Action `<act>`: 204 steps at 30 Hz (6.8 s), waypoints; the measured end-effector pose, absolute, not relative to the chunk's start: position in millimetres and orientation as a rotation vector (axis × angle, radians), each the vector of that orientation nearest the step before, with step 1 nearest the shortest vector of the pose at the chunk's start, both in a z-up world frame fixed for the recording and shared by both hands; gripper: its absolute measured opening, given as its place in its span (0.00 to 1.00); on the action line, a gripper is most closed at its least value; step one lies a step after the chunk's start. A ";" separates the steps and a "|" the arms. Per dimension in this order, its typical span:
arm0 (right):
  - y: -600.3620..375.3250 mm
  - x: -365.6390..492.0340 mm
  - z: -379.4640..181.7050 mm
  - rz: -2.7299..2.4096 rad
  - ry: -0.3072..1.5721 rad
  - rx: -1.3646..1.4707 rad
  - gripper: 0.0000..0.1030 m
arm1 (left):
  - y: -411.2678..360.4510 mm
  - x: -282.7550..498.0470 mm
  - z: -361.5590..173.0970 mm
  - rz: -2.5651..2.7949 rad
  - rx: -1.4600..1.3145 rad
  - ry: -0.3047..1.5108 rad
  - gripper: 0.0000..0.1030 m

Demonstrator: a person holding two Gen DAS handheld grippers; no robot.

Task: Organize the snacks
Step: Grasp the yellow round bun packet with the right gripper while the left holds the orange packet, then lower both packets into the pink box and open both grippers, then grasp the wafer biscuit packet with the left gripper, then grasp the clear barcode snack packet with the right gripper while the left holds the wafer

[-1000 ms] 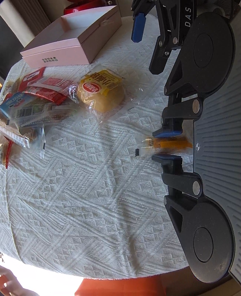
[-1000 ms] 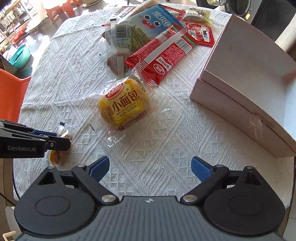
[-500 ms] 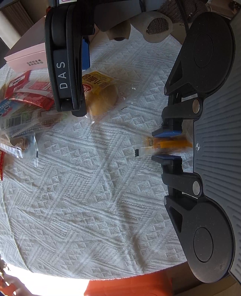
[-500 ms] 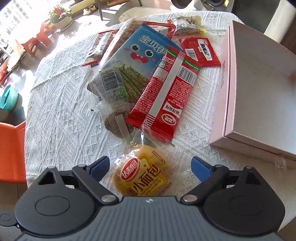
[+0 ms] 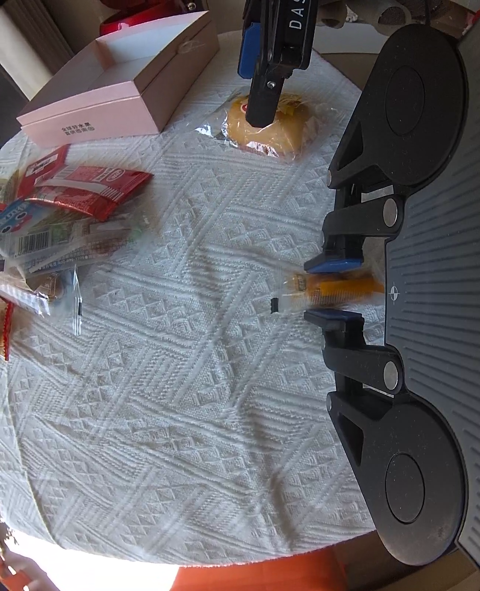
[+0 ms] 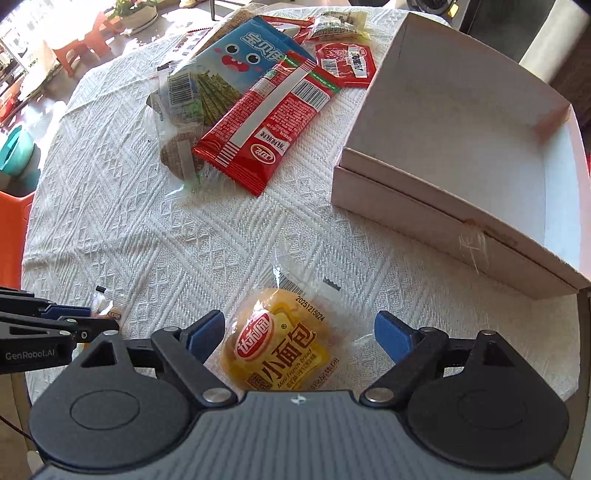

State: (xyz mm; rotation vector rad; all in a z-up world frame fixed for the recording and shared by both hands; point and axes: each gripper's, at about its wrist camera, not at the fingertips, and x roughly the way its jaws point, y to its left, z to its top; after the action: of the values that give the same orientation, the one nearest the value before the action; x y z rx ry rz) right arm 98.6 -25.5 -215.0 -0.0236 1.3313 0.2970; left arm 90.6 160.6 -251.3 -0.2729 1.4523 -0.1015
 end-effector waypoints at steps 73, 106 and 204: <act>40.5 406.1 -241.2 0.100 1.221 0.037 0.67 | 238.2 208.3 -205.3 -0.027 -0.378 1.183 0.25; 53.9 308.0 -192.5 0.342 1.216 -0.094 0.76 | 231.3 325.9 -237.9 -0.132 -0.108 1.257 0.39; 30.9 136.2 -199.0 0.544 1.189 -0.106 0.68 | 184.8 156.1 -204.1 0.032 -0.292 1.358 0.39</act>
State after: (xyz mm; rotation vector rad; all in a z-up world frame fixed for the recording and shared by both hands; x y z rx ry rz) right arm 136.2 30.9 -199.0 -0.1057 1.1890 0.5441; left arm 156.1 184.8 -204.1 -0.2918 1.3578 0.0323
